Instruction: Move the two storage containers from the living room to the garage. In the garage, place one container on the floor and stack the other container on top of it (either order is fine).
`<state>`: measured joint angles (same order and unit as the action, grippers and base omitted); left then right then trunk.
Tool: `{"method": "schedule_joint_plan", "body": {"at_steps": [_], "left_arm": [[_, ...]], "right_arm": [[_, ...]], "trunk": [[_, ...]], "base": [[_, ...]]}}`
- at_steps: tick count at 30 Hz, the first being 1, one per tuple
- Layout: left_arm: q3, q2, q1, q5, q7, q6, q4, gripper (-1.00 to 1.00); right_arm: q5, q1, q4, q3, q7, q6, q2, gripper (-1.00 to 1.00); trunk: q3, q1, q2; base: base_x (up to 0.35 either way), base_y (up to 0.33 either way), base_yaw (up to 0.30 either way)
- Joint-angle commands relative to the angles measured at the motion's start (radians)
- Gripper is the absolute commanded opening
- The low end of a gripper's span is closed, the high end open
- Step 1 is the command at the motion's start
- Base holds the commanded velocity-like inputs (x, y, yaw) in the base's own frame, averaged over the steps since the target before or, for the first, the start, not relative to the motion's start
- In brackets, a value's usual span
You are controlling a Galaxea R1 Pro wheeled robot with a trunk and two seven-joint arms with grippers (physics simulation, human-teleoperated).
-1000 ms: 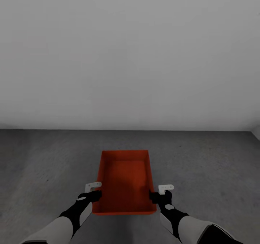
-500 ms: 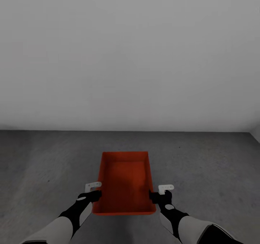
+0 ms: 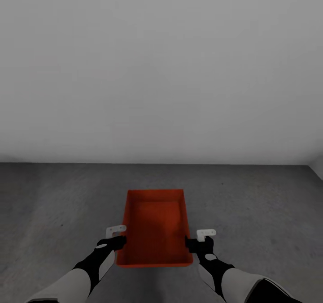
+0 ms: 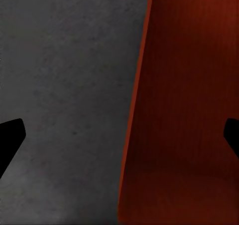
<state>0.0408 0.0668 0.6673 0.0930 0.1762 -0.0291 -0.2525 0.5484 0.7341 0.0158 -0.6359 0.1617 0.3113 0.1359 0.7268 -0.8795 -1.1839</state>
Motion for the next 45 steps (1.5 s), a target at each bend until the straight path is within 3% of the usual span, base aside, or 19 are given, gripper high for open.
{"method": "schedule_joint_plan", "body": {"at_steps": [1, 43, 45], "left_arm": [[0.004, 0.001, 0.0, 0.009, 0.001, -0.003, -0.001, 1.0], [0.004, 0.002, 0.0, 0.008, 0.002, -0.002, -0.003, 1.0], [0.004, 0.002, 0.0, 0.008, 0.002, -0.002, -0.004, 1.0]], "right_arm": [[0.007, 0.001, 0.001, -0.008, 0.002, 0.003, 0.001, 1.0], [0.007, 0.001, 0.002, -0.008, 0.002, 0.003, 0.001, 1.0], [0.007, 0.001, 0.002, -0.008, 0.002, 0.003, 0.001, 1.0]], "trunk": [[-0.003, 0.004, 0.007], [-0.134, 0.165, 0.301], [-0.134, 0.165, 0.301]], "base": [[0.0, 0.0, 0.0], [0.0, 0.0, 0.0], [0.0, 0.0, 0.0]]}}
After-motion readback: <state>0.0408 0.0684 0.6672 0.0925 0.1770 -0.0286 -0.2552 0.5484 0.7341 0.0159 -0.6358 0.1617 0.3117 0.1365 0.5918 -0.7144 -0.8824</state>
